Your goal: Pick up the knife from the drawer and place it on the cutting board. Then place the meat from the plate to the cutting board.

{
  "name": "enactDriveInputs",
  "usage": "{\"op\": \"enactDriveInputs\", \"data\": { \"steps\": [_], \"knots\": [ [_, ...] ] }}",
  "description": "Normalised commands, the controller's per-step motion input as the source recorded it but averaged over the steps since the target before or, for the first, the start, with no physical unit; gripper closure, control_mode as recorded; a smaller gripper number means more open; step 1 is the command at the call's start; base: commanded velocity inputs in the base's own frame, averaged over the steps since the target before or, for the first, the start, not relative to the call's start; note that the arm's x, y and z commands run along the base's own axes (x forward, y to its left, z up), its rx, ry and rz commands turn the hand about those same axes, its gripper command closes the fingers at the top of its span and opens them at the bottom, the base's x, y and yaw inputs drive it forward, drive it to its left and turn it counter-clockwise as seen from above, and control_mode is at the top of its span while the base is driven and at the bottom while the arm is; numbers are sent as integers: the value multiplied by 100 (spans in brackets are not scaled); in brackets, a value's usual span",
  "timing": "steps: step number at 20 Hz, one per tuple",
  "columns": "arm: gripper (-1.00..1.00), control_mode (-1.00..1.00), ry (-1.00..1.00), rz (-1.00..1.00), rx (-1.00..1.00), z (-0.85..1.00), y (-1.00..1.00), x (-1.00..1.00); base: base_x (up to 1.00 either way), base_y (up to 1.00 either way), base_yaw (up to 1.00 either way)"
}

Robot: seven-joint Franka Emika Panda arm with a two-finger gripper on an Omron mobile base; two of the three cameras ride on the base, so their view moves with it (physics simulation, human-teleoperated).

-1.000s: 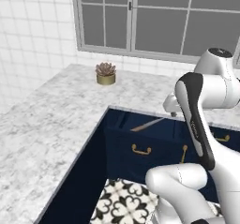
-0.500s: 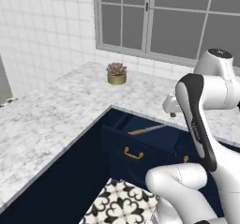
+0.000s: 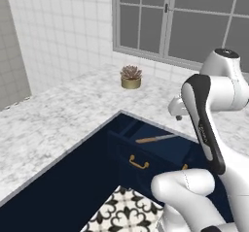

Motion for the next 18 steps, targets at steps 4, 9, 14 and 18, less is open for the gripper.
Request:
{"op": "enactDriveInputs", "data": {
  "steps": [4,9,14,18],
  "knots": [
    [-100,-100,0,3,0,-13,-30,0,-1,-6,4],
    [-100,-100,6,0,5,-76,-40,12,0,0,0],
    [-100,-100,7,0,9,-74,17,6,0,0,0],
    [-100,-100,6,-3,19,-68,0,42,0,0,0]
  ]
}}
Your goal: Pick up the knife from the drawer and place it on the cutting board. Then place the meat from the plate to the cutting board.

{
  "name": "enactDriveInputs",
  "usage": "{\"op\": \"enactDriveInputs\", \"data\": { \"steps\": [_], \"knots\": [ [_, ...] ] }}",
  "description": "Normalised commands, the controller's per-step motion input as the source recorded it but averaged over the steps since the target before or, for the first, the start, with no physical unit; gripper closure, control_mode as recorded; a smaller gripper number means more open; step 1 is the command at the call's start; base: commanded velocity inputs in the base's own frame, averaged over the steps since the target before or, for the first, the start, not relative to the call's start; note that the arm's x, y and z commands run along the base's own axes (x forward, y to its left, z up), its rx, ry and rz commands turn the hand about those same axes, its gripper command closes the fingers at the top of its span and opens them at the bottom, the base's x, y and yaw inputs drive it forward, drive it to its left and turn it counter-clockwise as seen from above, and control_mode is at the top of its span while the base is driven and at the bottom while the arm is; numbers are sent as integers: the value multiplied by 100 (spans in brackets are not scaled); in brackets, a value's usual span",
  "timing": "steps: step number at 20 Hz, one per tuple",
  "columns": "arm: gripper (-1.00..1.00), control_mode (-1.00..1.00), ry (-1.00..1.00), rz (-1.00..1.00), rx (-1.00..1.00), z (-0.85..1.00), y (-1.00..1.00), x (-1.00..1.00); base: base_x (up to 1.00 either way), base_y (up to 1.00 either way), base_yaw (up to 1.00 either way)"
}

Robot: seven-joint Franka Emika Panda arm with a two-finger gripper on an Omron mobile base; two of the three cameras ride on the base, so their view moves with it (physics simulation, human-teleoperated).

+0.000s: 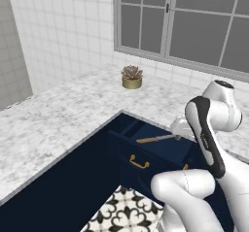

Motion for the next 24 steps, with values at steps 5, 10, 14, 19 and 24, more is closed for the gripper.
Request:
{"op": "enactDriveInputs", "data": {
  "steps": [5,10,14,19,24],
  "knots": [
    [-100,-100,4,-14,-1,-48,7,75,0,0,0],
    [-100,-100,8,-20,-12,-25,3,63,0,0,0],
    [-100,-100,6,-20,0,-40,0,45,0,0,0],
    [-100,-100,8,-4,0,-54,5,29,0,0,0],
    [-100,-100,9,0,0,-50,0,31,0,0,0]
  ]
}}
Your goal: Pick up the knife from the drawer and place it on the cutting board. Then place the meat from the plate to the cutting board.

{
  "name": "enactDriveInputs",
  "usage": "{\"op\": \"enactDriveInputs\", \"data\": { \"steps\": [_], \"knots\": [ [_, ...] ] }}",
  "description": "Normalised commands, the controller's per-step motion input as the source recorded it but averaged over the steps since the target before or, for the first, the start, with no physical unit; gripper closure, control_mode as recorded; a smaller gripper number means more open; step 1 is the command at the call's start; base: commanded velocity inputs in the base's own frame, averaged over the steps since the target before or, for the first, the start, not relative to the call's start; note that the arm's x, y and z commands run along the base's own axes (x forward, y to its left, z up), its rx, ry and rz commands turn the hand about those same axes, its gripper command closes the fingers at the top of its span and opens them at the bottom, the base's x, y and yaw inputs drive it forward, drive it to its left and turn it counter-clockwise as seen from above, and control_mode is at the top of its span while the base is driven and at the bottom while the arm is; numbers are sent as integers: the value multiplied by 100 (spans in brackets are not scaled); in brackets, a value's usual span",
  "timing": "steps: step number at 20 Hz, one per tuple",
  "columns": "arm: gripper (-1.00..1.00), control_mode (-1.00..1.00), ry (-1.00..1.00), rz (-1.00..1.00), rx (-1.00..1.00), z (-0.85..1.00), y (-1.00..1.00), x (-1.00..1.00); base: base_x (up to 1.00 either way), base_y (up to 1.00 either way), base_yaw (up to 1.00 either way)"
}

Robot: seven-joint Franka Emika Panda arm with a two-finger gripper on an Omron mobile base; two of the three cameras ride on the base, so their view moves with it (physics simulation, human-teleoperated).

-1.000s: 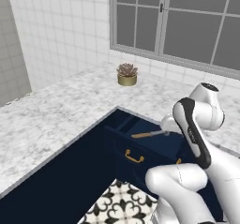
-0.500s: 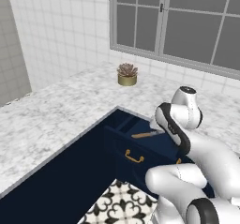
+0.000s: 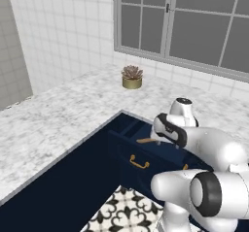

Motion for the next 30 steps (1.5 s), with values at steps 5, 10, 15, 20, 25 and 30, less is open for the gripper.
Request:
{"op": "enactDriveInputs", "data": {
  "steps": [5,10,15,20,25,30],
  "knots": [
    [-100,-100,6,0,0,-46,0,30,0,0,0],
    [-100,-100,0,-2,0,-15,0,24,0,0,0],
    [-100,-100,0,-6,0,-5,0,21,0,0,0],
    [-100,-100,0,-8,0,-34,0,9,0,0,0],
    [-100,-100,0,-8,0,-50,0,2,0,0,0],
    [-100,-100,0,-7,0,-34,1,1,0,0,0]
  ]
}}
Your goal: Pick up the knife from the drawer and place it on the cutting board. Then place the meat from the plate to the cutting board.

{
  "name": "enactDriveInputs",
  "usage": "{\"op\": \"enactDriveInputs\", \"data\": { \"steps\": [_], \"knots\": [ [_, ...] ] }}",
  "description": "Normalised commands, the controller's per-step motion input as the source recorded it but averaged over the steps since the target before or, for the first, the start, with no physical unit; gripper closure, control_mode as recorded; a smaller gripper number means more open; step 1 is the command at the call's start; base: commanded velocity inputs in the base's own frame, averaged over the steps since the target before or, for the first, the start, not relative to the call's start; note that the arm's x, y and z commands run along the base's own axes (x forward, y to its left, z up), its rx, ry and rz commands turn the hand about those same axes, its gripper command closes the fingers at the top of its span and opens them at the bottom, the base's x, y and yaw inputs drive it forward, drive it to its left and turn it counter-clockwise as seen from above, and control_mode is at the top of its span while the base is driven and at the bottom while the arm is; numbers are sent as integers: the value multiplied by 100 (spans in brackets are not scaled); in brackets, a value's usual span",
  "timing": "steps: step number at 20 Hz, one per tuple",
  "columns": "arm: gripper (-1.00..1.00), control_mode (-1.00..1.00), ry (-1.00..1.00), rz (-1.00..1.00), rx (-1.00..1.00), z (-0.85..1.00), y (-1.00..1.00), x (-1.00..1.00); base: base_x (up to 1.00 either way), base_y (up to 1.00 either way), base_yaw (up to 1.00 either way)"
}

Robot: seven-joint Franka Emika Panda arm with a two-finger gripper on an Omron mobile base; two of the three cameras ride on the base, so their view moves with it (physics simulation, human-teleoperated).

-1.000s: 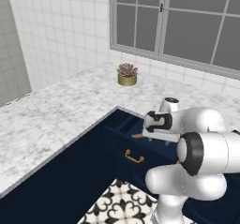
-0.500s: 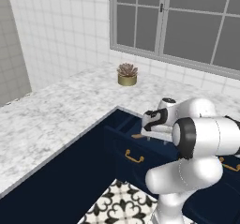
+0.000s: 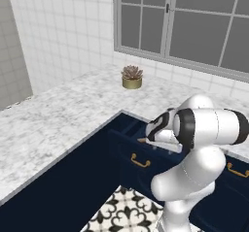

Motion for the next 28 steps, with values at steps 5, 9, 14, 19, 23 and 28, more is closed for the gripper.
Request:
{"op": "enactDriveInputs", "data": {
  "steps": [5,9,14,19,23,28],
  "knots": [
    [-100,-100,0,0,4,-18,43,-39,0,0,0],
    [-100,-100,0,0,0,-17,84,-59,0,0,0],
    [-100,-100,0,1,0,-20,97,-48,0,0,0],
    [-100,-100,0,7,10,-16,93,-42,0,0,0],
    [-100,-100,0,8,14,-9,89,-41,0,0,0],
    [-100,-100,3,-9,4,44,-4,4,0,0,0]
  ]
}}
